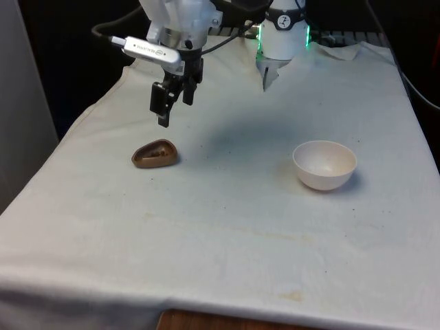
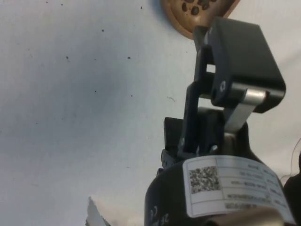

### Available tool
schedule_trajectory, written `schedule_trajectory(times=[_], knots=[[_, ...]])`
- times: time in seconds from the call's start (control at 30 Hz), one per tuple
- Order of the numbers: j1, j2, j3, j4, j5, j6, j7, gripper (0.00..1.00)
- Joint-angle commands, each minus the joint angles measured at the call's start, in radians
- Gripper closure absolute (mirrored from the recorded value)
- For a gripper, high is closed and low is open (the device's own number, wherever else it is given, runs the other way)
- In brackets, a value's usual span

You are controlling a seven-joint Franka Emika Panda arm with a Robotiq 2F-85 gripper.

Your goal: Pour the coffee beans from the cup into the bowl.

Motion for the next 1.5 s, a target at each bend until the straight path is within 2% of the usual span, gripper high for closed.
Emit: schedule_trajectory(times=[0.0,0.07,0.1,0.37,0.4,0.43,0.63,0.73,0.9,1.03,1.07,1.1,1.2,1.33,1.37,1.4,1.47], knots=[[0.002,0.0,-0.002,-0.003,0.001,0.02,0.014,0.0],[0.001,0.0,0.0,0.0,0.0,0.0,0.017,0.0],[0.003,0.0,-0.002,-0.003,0.001,0.022,0.03,0.0],[0.002,0.006,-0.001,-0.006,0.002,0.021,0.078,0.0],[0.001,0.003,0.0,-0.002,0.0,0.0,0.067,0.0],[0.002,0.007,-0.001,-0.005,0.003,0.021,0.083,0.0],[0.0,0.007,0.0,-0.01,0.003,0.019,0.108,0.0],[0.0,0.01,0.0,-0.004,0.0,0.001,0.105,0.0],[0.0,0.009,-0.001,-0.006,0.001,0.005,0.106,0.0],[-0.007,0.01,0.0,-0.011,0.007,0.019,0.1,0.0],[-0.002,0.011,-0.003,-0.005,0.0,-0.001,0.105,0.0],[-0.009,0.01,0.0,-0.014,0.009,0.024,0.099,0.0],[-0.013,0.009,0.001,-0.027,0.014,0.044,0.101,0.0],[-0.012,0.014,0.001,-0.035,0.026,0.067,0.106,0.0],[-0.008,0.013,-0.005,-0.032,0.013,0.043,0.105,0.0],[-0.012,0.018,0.001,-0.035,0.035,0.075,0.109,0.0],[-0.012,0.022,0.002,-0.033,0.044,0.081,0.113,0.0]])
